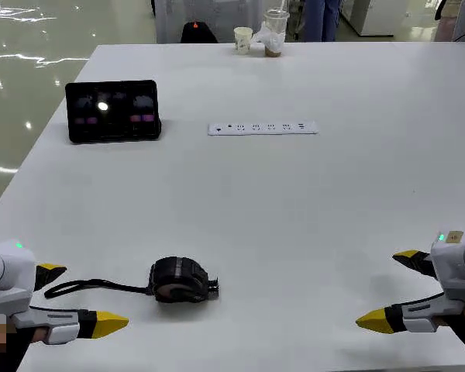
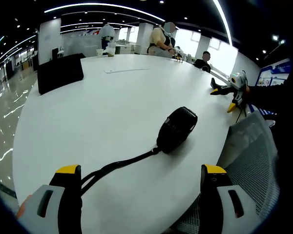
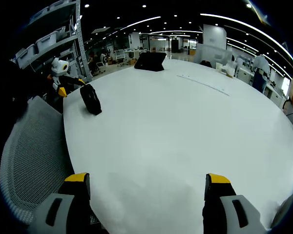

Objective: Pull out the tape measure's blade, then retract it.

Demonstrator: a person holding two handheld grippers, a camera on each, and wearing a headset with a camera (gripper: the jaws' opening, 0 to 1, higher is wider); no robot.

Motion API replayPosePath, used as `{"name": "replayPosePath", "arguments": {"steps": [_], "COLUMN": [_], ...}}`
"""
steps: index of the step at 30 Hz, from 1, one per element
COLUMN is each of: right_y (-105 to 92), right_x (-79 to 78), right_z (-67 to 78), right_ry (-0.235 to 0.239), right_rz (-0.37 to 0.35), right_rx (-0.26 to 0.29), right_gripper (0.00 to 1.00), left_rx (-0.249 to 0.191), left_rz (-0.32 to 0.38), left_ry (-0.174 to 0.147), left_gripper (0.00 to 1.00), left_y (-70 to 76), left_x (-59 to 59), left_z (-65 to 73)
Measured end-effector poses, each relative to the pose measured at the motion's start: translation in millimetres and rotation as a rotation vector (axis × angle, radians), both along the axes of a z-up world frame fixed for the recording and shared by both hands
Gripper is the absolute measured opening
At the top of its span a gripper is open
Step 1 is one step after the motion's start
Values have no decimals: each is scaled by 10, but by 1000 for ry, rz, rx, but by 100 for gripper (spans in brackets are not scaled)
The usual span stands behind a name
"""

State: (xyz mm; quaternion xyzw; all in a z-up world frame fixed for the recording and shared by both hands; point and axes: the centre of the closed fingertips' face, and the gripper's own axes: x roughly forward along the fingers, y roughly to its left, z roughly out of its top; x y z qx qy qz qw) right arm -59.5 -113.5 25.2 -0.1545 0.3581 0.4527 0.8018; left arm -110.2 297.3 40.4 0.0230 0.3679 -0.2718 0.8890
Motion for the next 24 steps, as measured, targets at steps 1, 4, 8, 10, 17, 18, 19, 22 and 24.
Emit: {"name": "replayPosePath", "arguments": {"steps": [1,4,8,10,17,18,19,22,24], "right_y": [-12,-40,-66,-80,-99,-95,-90,-90,-90], "right_x": [1,-3,1,-5,-31,-37,-44,-43,-45], "right_z": [2,3,11,14,11,12,14,16,20], "right_ry": [-1,-1,-4,-2,0,0,0,2,1], "right_rz": [-1,3,2,1,1,2,5,3,3], "right_rx": [0,0,-7,-9,-10,-10,-10,-8,-8], "right_gripper": [99,99,99,99,99,99,99,99,99], "left_rx": [0,6,2,5,2,4,8,8,5], "left_rz": [-1,-3,-5,-9,-14,-14,-17,-17,-17], "left_ry": [0,1,7,13,17,14,17,19,19], "left_gripper": [99,99,99,98,99,99,99,99,99], "left_y": [0,11,7,4,-17,-14,-10,-6,-5], "left_x": [0,0,-13,-29,-53,-52,-59,-66,-68], "left_z": [2,-4,-15,-27,-34,-35,-44,-51,-46]}}
